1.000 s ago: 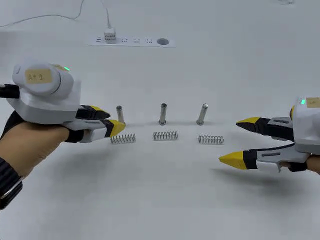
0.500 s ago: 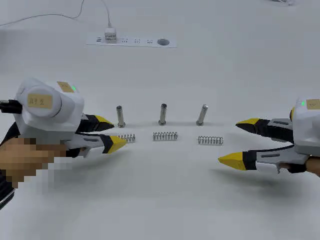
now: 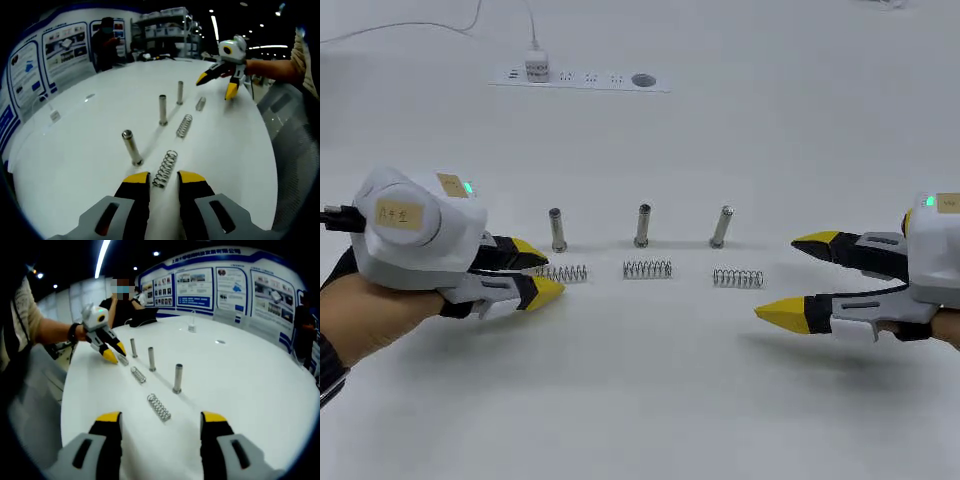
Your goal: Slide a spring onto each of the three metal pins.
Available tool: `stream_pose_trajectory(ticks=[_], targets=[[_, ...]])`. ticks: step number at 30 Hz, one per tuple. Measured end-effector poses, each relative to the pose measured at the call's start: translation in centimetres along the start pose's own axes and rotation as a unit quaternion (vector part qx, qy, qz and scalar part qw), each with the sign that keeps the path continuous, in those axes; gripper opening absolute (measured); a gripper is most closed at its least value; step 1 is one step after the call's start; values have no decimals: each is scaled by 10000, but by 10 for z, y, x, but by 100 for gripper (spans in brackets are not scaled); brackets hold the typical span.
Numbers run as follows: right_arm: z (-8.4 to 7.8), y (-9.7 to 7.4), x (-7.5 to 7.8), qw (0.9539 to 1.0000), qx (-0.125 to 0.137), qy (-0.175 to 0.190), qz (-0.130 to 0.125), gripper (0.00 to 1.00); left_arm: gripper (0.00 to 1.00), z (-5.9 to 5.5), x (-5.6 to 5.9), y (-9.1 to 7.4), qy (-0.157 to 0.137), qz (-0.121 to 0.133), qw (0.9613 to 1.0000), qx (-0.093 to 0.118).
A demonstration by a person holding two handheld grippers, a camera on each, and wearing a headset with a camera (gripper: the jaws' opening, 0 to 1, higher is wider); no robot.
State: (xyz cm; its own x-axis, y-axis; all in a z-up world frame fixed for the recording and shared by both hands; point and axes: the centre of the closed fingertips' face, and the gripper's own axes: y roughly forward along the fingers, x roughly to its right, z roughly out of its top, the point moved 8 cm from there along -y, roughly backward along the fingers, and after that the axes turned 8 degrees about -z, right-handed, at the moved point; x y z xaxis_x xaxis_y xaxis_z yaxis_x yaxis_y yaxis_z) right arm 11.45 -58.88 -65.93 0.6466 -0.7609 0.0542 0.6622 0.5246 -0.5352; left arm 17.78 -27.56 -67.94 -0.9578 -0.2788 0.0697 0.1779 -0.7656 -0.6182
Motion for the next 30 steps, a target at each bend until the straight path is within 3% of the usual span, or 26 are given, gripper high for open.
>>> stream_pose_trajectory(ticks=[13,20,30], targets=[[7,-2,-1,9999,120,-26,-51,64,12,-5,3,-1,82,39,10000,-30],[12,-3,-1,9998,210,-20,-63,64,16,-5,3,1,49,77,10000,7],[24,-6,-5,9993,343,-96,-61,63,11,-4,1,3,174,128,9998,-10]])
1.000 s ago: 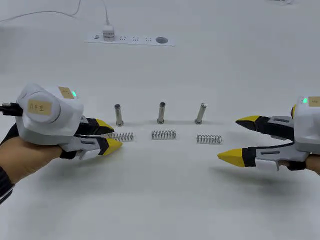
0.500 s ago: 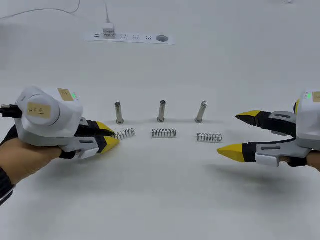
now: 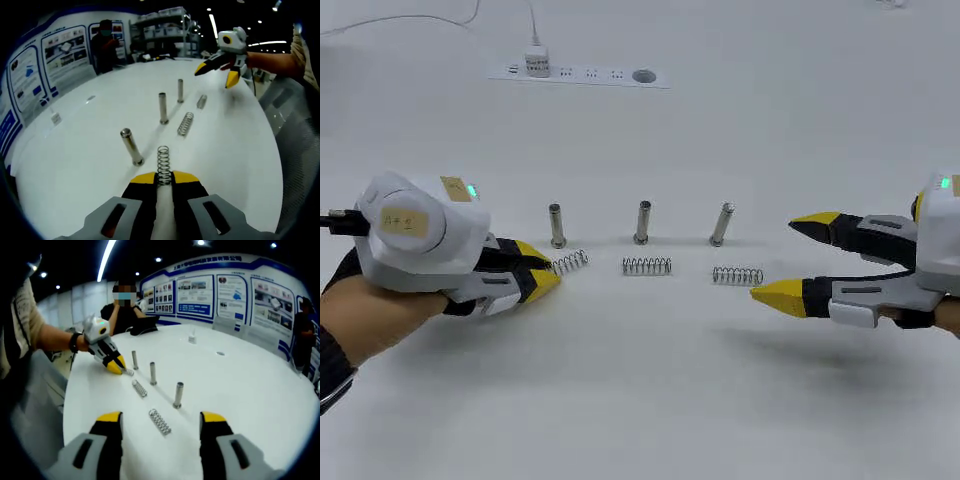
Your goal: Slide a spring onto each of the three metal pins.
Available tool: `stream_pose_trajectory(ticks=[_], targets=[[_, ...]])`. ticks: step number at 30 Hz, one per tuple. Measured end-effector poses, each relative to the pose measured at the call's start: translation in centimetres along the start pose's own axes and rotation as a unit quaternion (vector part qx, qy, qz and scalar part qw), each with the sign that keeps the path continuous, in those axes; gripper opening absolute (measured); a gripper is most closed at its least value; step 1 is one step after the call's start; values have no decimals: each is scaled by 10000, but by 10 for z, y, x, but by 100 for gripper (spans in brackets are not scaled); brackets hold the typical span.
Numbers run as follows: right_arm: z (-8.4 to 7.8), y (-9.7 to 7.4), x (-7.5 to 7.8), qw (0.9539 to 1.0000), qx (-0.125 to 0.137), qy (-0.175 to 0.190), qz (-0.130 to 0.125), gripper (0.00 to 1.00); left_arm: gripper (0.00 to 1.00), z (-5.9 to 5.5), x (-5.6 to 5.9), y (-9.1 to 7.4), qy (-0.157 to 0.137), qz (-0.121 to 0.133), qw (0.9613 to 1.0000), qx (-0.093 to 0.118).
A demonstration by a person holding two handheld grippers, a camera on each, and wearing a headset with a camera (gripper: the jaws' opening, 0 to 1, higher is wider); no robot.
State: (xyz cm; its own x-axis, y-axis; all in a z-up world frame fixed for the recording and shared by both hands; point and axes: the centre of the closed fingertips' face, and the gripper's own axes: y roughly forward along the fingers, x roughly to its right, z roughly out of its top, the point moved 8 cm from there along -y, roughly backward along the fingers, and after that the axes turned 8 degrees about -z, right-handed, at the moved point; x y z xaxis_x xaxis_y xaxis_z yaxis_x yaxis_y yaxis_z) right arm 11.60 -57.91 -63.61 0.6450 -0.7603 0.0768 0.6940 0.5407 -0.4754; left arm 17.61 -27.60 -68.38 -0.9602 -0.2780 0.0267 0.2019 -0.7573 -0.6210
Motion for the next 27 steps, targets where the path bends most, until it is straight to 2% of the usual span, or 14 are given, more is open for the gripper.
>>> stream_pose_trajectory(ticks=[4,9,16,22,27], targets=[[9,0,-3,9999,89,-73,25,63,10,0,1,-1,74,2,10000,-26],[20,2,-10,9996,131,-193,151,58,10,5,5,-5,142,-50,9999,54],[44,11,-27,9975,280,-299,576,49,10,15,14,-8,363,-140,9991,184],[58,33,-43,9927,194,-583,1036,45,10,25,17,-11,514,-183,9980,305],[66,48,-51,9890,196,-657,1311,41,10,32,21,-16,584,-247,9969,462]])
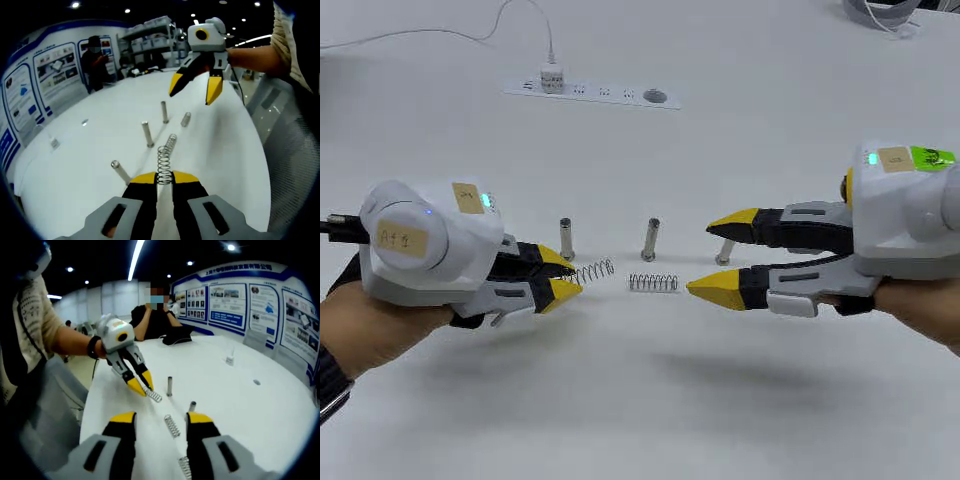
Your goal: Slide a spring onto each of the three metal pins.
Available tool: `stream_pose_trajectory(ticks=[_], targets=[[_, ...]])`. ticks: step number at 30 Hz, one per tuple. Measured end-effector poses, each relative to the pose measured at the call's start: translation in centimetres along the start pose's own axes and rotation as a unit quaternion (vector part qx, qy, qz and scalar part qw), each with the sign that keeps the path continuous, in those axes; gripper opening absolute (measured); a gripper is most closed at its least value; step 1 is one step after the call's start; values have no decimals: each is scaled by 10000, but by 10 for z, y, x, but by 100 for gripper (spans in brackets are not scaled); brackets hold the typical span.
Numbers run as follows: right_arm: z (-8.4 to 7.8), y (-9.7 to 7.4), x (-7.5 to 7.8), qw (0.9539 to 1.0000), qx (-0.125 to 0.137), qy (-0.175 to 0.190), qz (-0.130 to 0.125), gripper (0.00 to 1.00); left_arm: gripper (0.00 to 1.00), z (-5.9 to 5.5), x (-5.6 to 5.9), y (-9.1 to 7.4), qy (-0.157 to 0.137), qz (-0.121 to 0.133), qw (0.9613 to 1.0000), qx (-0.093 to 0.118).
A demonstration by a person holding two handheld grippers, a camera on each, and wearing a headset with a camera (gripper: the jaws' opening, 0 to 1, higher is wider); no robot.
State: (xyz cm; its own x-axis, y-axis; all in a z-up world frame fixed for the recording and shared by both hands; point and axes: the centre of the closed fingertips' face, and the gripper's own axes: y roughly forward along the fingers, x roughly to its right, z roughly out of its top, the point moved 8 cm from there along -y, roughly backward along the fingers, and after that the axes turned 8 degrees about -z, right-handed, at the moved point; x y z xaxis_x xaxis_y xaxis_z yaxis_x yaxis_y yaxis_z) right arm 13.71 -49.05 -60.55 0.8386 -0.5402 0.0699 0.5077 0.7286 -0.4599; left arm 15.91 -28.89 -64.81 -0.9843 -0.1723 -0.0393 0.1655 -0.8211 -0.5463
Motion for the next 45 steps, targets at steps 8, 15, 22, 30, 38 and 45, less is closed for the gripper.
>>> stream_pose_trajectory(ticks=[8,15,22,30,38,45], targets=[[3,20,-3,9992,-115,-125,361,34,10,15,12,0,267,-219,9992,184],[3,29,-8,9979,-125,-113,632,31,10,21,19,4,466,-361,9980,207],[3,32,-13,9963,-138,-112,842,26,10,28,22,2,568,-402,9970,337],[8,34,-19,9940,-88,-2,1092,19,10,37,27,-3,601,-461,9954,584],[12,32,-23,9929,-153,-6,1179,14,10,36,30,-2,643,-438,9951,605],[24,30,-27,9920,-365,-338,1160,13,10,35,29,-2,609,-398,9951,672]])
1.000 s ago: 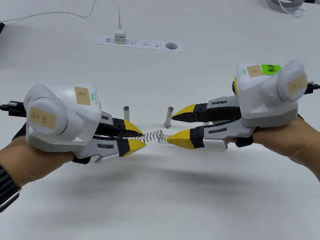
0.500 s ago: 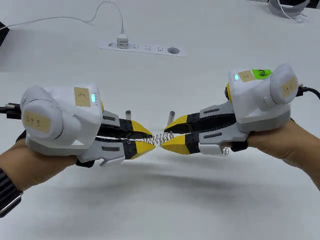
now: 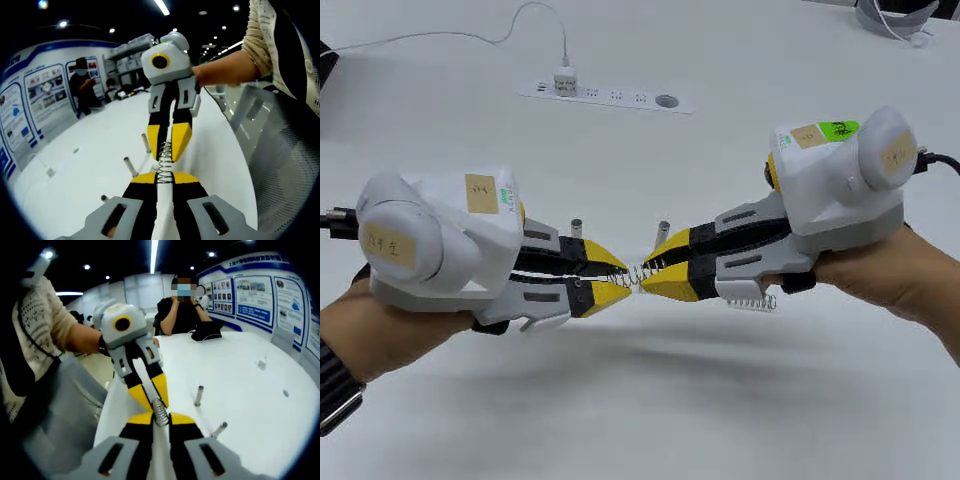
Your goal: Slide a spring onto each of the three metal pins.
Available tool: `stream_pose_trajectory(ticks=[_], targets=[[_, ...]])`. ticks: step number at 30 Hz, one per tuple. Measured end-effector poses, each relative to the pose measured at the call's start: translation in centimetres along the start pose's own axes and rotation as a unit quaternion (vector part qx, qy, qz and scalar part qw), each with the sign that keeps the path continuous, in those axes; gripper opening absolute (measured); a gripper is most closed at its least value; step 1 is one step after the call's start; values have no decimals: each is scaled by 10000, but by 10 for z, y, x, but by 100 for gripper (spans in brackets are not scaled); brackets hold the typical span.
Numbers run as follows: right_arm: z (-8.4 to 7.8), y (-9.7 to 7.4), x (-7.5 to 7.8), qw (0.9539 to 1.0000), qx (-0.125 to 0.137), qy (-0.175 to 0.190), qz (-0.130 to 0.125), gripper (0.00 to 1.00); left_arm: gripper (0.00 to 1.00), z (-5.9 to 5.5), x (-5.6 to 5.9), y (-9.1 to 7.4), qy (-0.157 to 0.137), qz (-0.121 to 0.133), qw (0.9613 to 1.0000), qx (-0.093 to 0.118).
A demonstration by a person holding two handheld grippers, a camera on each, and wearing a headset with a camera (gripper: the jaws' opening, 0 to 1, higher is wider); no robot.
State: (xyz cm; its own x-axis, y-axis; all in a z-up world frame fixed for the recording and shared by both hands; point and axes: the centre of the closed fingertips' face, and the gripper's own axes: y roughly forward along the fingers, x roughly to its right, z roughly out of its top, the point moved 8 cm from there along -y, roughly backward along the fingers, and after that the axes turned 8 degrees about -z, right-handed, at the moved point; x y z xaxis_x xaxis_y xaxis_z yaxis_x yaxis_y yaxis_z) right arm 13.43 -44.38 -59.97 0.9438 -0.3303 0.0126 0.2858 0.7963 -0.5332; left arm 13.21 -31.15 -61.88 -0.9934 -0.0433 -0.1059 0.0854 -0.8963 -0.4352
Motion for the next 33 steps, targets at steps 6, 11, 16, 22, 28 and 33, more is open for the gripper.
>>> stream_pose_trajectory(ticks=[6,11,16,22,28,33], targets=[[13,4,-3,9983,-331,-478,-28,12,10,-2,-1,0,-17,64,10000,-11],[26,8,-2,9947,-627,-816,37,12,10,-2,-3,0,-51,156,9999,13],[43,13,-3,9911,-757,-1085,148,12,10,0,-6,-2,-94,301,9995,76],[53,21,1,9859,-975,-1344,185,12,10,0,-10,-8,-216,485,9984,212],[58,27,5,9827,-1124,-1447,254,12,11,-3,-12,-12,-342,653,9969,277],[63,31,10,9831,-1194,-1366,232,12,18,-5,-12,-15,-485,757,9952,376]])
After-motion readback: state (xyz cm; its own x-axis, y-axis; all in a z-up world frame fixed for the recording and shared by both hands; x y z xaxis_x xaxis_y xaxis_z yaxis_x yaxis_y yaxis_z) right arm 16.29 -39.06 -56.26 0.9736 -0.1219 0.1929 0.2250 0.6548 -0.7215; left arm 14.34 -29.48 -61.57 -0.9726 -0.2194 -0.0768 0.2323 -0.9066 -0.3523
